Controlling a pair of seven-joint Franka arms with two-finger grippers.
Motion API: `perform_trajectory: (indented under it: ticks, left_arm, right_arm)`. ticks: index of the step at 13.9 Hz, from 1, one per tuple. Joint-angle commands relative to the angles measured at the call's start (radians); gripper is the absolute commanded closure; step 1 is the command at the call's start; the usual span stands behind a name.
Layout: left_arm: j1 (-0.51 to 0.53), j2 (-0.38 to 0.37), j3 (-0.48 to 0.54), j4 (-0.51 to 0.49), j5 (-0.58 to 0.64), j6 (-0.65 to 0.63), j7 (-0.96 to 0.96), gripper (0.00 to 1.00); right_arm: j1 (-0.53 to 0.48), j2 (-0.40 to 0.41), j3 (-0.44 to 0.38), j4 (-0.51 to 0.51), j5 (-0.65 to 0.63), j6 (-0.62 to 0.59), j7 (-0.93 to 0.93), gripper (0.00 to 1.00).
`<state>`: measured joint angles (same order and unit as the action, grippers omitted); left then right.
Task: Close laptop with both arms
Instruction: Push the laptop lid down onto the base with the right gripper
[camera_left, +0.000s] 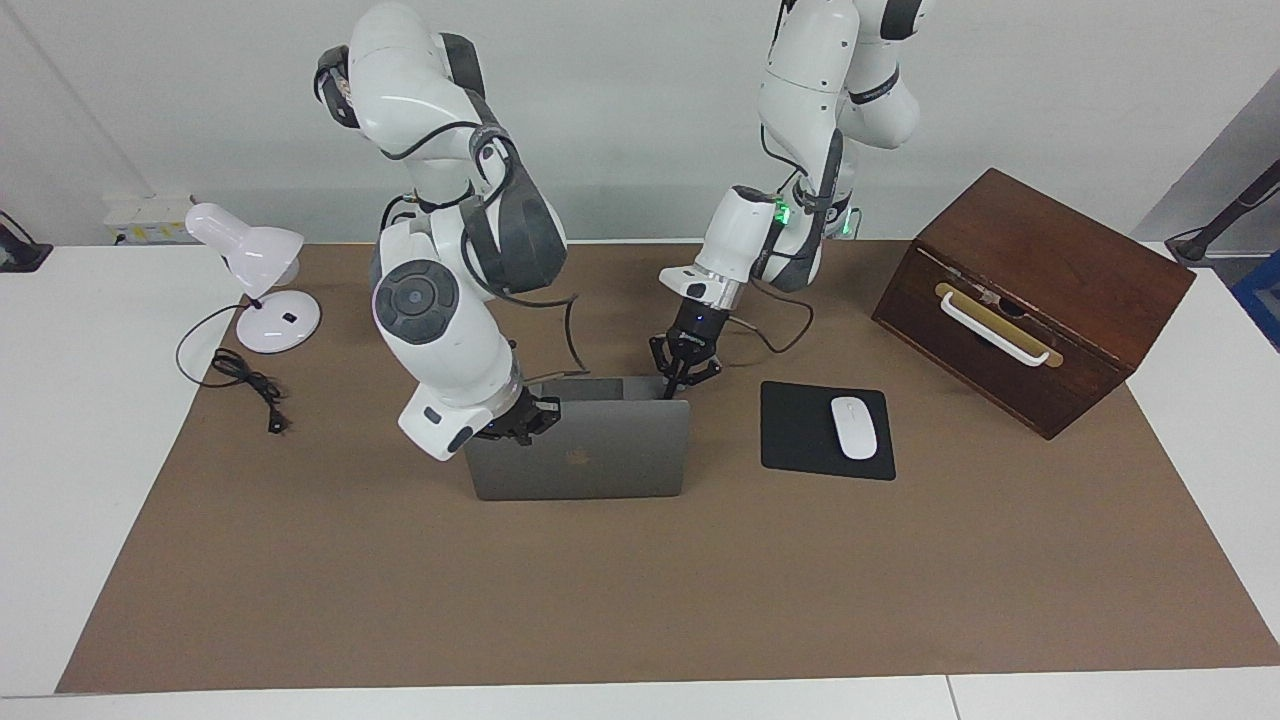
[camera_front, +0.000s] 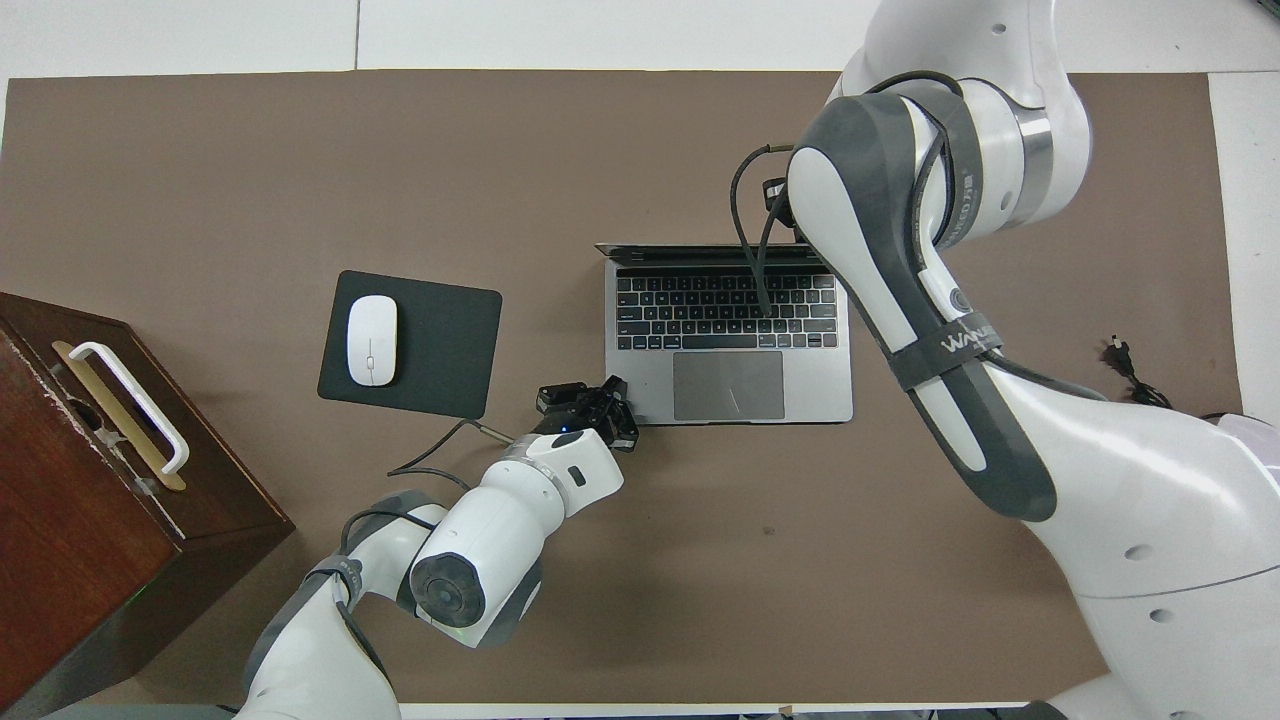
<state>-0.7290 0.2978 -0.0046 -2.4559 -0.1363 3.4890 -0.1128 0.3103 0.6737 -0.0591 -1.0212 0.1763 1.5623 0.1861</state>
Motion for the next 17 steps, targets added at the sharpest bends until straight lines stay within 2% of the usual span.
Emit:
perform_trajectory:
  ticks: [1,4,8,11,13,17]
  left_arm:
    - [-0.018,0.052,0.006,-0.002,0.006,0.012,0.005,1.0]
    - [-0.02,0.053,0.006,0.0,0.006,0.012,0.005,1.0]
    - [-0.02,0.053,0.008,0.0,0.006,0.012,0.005,1.0]
    - [-0.021,0.06,0.008,0.0,0.006,0.012,0.008,1.0]
    - [-0.02,0.06,0.006,0.0,0.006,0.012,0.012,1.0]
    - [-0.02,0.06,0.006,0.0,0.006,0.012,0.012,1.0]
  right_arm:
    - [0.004,-0.019,0.008,-0.016,0.029,-0.059,-0.008,1.0]
    - [0.009,-0.035,0.008,-0.048,0.04,-0.09,-0.008,1.0]
    - [0.03,-0.094,0.008,-0.176,0.037,-0.084,-0.01,1.0]
    - [0.033,-0.155,0.008,-0.327,0.028,-0.009,-0.013,1.0]
    - [0.067,-0.167,0.008,-0.411,0.026,0.063,-0.011,1.0]
    - [0.087,-0.169,0.008,-0.484,0.026,0.153,-0.01,1.0]
